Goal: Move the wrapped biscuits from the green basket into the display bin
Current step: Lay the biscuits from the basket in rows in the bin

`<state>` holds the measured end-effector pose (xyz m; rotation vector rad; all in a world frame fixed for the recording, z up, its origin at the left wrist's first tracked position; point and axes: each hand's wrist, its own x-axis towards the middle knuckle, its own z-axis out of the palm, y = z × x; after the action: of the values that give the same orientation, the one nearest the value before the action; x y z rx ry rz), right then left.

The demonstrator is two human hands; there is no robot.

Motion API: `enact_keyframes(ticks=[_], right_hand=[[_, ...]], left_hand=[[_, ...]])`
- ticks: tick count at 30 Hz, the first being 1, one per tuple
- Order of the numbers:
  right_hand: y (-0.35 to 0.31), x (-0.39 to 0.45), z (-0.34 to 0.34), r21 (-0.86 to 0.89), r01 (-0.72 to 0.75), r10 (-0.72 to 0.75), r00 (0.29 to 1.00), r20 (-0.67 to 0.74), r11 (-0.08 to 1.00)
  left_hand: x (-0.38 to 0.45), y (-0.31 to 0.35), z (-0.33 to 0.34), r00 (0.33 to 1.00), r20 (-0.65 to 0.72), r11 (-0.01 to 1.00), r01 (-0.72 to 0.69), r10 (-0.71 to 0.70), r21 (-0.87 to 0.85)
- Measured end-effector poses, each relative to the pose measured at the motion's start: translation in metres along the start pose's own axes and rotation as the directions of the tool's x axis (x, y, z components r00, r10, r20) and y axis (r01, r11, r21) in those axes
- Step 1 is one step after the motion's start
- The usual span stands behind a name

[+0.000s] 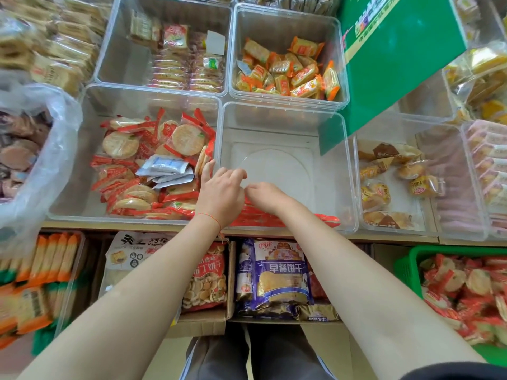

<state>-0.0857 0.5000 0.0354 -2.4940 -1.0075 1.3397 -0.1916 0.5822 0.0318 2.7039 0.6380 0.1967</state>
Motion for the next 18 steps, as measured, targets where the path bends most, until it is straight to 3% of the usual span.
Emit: enact_keyframes(ticks=[9,15,18], right_hand=[[-0.015,0.014,0.005,-0.086,0.014,-0.003,0.992,0.128,0.996],[-0.004,-0.001,0.000,0.049,-0.006,0.009,0.997,-0.073,0.999],[0.002,-0.011,0.003,0.070,0.019,-0.012,0.996,-0.090,0.997]], left_hand=[[0.002,-0.002,0.004,1.000,-0.025,1.000,0.004,-0.004,0.005],[0.001,0.000,0.002,1.000,-0.006,1.000,0.009,-0.009,0.018],[0.001,0.001,0.000,1.000,0.018,0.999,0.018,-0.019,0.027]])
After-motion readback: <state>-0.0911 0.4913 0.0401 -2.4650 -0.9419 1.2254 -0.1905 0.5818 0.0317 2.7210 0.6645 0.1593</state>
